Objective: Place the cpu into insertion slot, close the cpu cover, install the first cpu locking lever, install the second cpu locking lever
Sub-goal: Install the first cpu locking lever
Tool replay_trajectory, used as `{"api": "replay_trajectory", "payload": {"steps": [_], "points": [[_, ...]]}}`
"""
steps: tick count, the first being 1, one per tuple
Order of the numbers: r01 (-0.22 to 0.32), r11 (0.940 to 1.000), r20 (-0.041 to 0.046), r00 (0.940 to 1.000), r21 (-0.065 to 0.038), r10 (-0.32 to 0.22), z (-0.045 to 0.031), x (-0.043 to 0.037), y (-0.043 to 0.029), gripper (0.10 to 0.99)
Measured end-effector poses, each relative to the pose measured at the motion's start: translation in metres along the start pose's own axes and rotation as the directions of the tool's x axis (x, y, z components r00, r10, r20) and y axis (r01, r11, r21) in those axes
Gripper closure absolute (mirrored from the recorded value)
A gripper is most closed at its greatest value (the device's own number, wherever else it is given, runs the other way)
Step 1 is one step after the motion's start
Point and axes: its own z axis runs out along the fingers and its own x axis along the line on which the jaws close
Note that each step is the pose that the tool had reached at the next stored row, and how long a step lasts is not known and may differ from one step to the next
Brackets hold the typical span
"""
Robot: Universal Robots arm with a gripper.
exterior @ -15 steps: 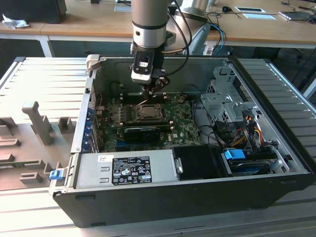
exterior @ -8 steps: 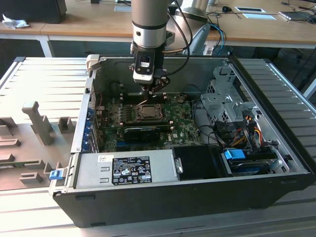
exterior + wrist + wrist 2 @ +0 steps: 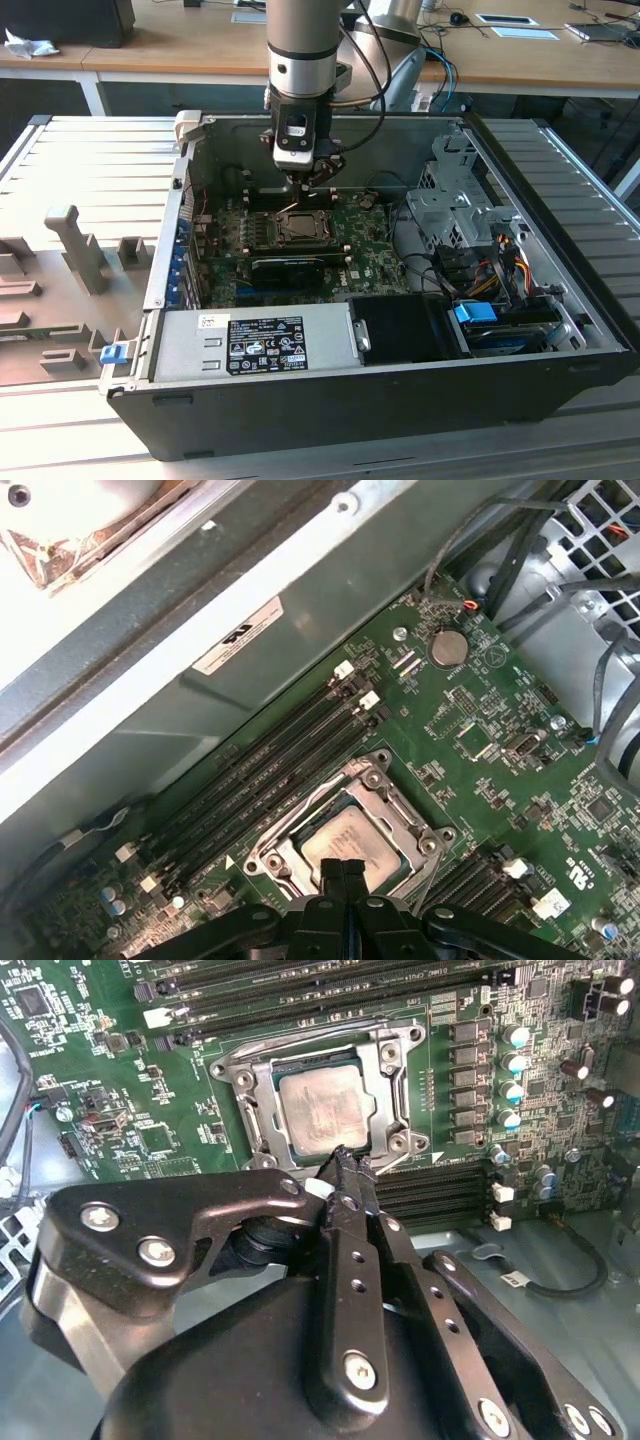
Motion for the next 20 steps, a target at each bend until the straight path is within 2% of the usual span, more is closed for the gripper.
{"api": "replay_trajectory", "payload": {"steps": [6,11,17,20], "points": [[0.039,0.9992,-0.0022,0.9992,0.0,-0.039,0.0,0.0,0.0,0.98],[0.103,0.9947,-0.0057,0.9947,0.0,-0.103,0.0,0.0,0.0,0.98],[0.161,0.9869,-0.0089,0.9869,0.0,-0.161,0.0,0.0,0.0,0.98],[0.201,0.9797,-0.0111,0.9796,0.0,-0.201,0.0,0.0,0.0,0.98]]}}
